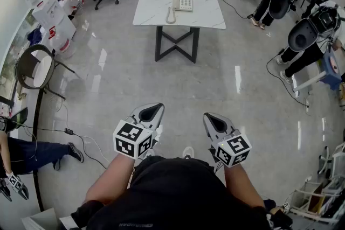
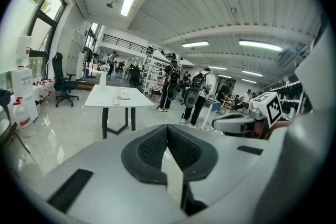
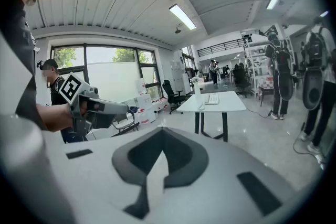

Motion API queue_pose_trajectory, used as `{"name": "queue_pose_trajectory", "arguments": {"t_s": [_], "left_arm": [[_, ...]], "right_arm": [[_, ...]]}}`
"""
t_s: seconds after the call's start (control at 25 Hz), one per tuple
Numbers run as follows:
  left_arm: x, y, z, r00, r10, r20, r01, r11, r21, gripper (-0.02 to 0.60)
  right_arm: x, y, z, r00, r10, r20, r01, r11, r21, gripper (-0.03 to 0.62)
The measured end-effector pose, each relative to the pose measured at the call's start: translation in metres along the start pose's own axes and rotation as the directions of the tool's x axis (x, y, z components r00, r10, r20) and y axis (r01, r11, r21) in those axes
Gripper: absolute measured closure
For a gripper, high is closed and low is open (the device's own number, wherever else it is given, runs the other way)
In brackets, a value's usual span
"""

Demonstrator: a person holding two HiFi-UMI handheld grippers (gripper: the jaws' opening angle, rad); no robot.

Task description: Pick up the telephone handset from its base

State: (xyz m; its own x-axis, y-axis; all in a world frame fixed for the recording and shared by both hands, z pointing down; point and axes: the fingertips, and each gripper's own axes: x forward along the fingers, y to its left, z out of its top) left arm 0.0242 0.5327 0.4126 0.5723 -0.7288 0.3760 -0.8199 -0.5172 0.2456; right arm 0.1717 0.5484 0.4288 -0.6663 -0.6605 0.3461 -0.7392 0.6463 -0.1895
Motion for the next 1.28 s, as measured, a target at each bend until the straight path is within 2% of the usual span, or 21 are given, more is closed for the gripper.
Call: {"name": "queue_pose_trajectory", "arguments": {"t_s": [0.48, 0.68, 1.0, 1.28], "left_arm": [[0.01, -0.006, 0.01, 1.0, 0.007, 0.017, -0.007, 1.0, 0.007, 0.58], [0.02, -0.013, 0.01, 1.0, 0.019, 0.008, -0.019, 1.0, 0.016, 0.58], [0.04, -0.038, 0.011, 0.999, 0.045, 0.017, -0.046, 0.999, 0.006, 0.58], [0.058, -0.063, 0.003, 0.996, 0.09, 0.003, -0.09, 0.996, -0.01, 0.58]], "right_arm": [[0.002, -0.01, 0.003, 1.0, 0.02, 0.004, -0.02, 1.0, -0.012, 0.594], [-0.004, -0.018, 0.012, 0.997, 0.043, 0.058, -0.044, 0.999, 0.017, 0.594], [-0.02, -0.049, 0.008, 0.998, 0.047, 0.047, -0.048, 0.999, 0.009, 0.593], [-0.041, -0.076, 0.0, 0.995, 0.088, 0.037, -0.088, 0.996, 0.014, 0.594]]}}
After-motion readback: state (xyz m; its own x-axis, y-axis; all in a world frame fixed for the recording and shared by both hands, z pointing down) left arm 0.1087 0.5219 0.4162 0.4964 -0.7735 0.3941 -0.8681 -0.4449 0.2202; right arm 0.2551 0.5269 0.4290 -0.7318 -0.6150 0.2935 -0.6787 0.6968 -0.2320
